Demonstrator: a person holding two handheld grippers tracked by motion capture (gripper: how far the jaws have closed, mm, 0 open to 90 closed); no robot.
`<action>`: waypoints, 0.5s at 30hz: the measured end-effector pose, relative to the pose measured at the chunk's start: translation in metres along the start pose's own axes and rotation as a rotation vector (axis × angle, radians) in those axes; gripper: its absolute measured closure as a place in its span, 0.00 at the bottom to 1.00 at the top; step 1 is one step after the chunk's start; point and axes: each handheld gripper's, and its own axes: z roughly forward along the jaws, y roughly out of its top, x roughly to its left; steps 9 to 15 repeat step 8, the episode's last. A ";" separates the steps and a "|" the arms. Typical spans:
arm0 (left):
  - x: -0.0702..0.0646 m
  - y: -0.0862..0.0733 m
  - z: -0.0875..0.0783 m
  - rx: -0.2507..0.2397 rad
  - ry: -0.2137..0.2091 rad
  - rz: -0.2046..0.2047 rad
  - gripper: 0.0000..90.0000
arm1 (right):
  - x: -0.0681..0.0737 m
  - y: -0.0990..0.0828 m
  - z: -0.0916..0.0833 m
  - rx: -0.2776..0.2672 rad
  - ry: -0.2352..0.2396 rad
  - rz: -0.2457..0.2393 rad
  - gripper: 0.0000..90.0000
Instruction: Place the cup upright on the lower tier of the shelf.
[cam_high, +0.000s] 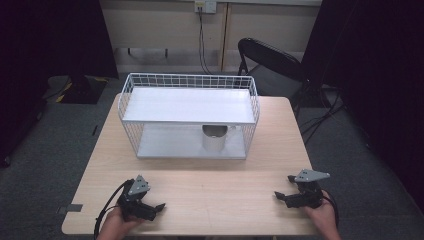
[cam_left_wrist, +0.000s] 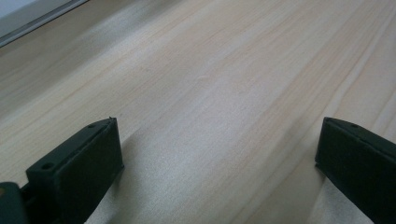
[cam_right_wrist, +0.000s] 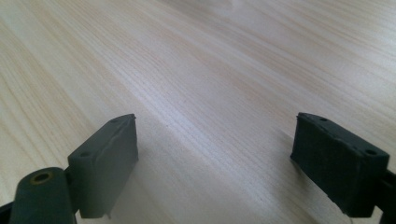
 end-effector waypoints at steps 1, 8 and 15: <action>0.000 0.000 0.000 0.000 0.000 0.000 0.00 | 0.000 0.000 0.000 0.000 -0.002 0.001 0.15; 0.000 0.000 0.000 0.000 0.000 0.000 0.00 | -0.001 0.000 0.001 0.003 -0.018 0.009 0.14; 0.000 0.000 0.000 0.000 0.000 0.000 0.00 | -0.001 0.000 0.001 0.003 -0.018 0.009 0.14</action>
